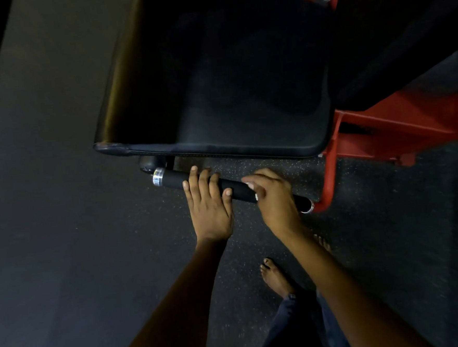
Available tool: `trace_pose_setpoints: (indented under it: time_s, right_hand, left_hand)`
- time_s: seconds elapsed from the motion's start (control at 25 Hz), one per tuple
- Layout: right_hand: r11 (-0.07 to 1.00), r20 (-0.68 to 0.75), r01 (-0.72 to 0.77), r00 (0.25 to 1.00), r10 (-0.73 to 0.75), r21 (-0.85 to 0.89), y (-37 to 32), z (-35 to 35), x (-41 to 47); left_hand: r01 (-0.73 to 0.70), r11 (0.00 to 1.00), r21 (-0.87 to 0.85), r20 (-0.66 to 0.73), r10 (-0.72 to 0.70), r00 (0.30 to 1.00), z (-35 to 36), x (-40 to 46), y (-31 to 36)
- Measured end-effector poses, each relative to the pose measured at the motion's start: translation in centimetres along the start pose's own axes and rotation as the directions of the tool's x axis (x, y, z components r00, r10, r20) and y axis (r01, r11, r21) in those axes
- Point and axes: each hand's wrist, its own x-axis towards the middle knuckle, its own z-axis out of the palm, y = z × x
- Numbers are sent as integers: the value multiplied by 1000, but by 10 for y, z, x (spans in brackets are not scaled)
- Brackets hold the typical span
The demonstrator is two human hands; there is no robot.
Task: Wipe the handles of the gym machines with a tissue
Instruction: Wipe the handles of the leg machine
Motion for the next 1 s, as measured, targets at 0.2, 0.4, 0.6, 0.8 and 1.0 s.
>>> trace_pose_setpoints:
  time_s: [0.2, 0.4, 0.6, 0.8, 1.0]
  right_hand:
    - [912, 65, -360, 923, 378, -194, 73, -21, 13]
    - [846, -8, -460, 879, 476, -268, 24, -10, 25]
    - [974, -192, 208, 956, -222, -89, 30, 16, -44]
    - [988, -412, -82, 902, 131, 132, 74, 13, -41]
    - [691, -353, -598, 595, 722, 407, 36, 13, -4]
  left_hand:
    - [2, 1000, 7, 21, -3, 1000, -3, 0, 1]
    - [10, 1000, -5, 4, -9, 1000, -1, -1, 1]
    - [7, 1000, 4, 12, -7, 1000, -1, -1, 0]
    - [10, 1000, 6, 16, -10, 1000, -2, -1, 0]
    - [10, 1000, -6, 3, -10, 1000, 0, -2, 0]
